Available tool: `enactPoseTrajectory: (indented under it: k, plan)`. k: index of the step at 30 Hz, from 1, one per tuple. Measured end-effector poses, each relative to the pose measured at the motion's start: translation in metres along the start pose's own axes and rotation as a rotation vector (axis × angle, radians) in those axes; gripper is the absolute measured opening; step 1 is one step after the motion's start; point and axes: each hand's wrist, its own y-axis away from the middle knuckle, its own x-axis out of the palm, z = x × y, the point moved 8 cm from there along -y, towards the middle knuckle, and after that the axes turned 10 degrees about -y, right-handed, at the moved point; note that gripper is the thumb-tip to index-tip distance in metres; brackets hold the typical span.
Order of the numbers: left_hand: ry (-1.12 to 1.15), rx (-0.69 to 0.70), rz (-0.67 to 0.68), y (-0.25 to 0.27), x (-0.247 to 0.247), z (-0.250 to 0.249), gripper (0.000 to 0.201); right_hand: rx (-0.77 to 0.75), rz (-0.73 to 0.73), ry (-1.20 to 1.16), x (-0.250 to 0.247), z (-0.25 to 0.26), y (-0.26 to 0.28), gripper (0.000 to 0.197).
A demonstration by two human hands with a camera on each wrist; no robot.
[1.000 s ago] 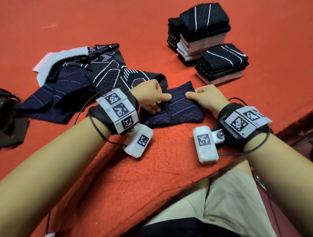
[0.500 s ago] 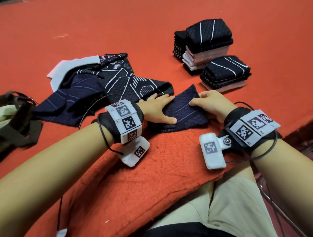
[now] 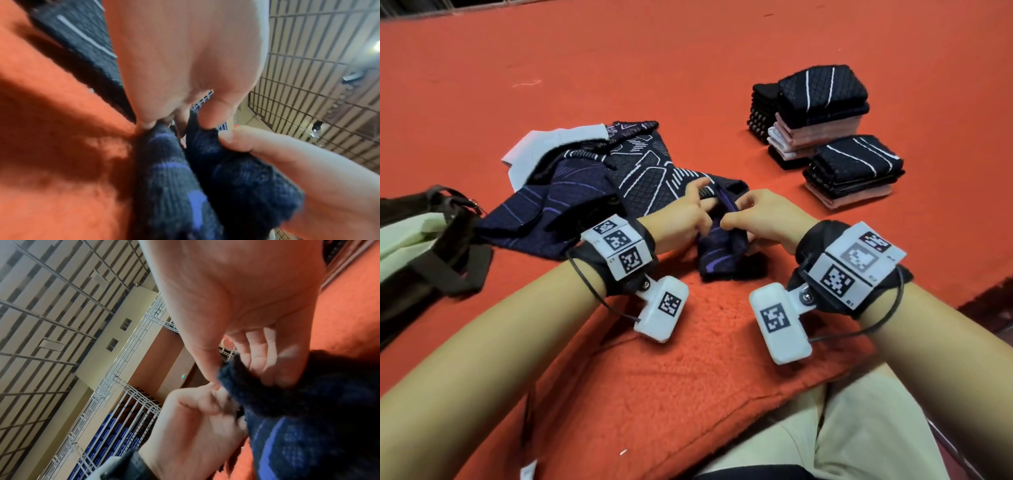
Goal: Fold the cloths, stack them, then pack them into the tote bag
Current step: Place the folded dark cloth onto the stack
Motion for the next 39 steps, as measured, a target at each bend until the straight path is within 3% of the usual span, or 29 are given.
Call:
enactPoseTrajectory:
  k: [3,7,11,15,18,20,25,28,31,33,36,39]
  plan:
    - [0.132,-0.031,-0.147,-0.001,-0.016,0.004,0.067,0.012,0.036,0.018,0.013,-0.003,-0.004,0.015]
    - [-0.064,-0.086,-0.262,-0.003,-0.026,0.005,0.011,-0.005,0.088,0.078,0.021,-0.009,-0.010,0.035]
    - [-0.197,-0.170,-0.304,-0.011,-0.040,0.011,0.034,-0.084,0.167,0.162,0.025,-0.011,-0.007,0.046]
    - [-0.259,-0.227,-0.238,-0.012,-0.039,0.010,0.021,-0.230,0.115,0.597,0.032,-0.006,-0.004,0.058]
    - [-0.261,-0.262,-0.224,-0.010,-0.039,0.008,0.018,-0.251,0.108,0.662,0.036,-0.002,-0.005,0.060]
    - [-0.240,-0.294,-0.221,-0.010,-0.040,0.008,0.028,-0.225,0.135,0.608,0.034,-0.003,-0.004,0.058]
    - [-0.115,-0.320,-0.161,-0.001,-0.036,0.000,0.004,-0.157,0.115,0.133,0.014,-0.008,0.000,0.034]
    - [0.024,-0.277,-0.145,0.002,-0.035,-0.010,0.012,-0.155,-0.022,-0.091,-0.015,-0.012,0.002,0.027]
    - [0.189,-0.213,-0.192,0.004,-0.036,-0.023,0.014,-0.130,-0.187,-0.185,-0.043,-0.023,0.001,0.033]
    - [0.344,-0.164,-0.220,0.003,-0.035,-0.031,0.013,-0.070,-0.222,-0.198,-0.051,-0.033,0.000,0.039]
    - [0.513,-0.088,-0.238,0.000,-0.029,-0.042,0.009,0.005,-0.144,-0.321,-0.050,-0.042,-0.001,0.042]
    - [0.590,-0.042,-0.270,-0.003,-0.022,-0.050,0.008,0.034,-0.039,-0.574,-0.047,-0.041,0.003,0.024]
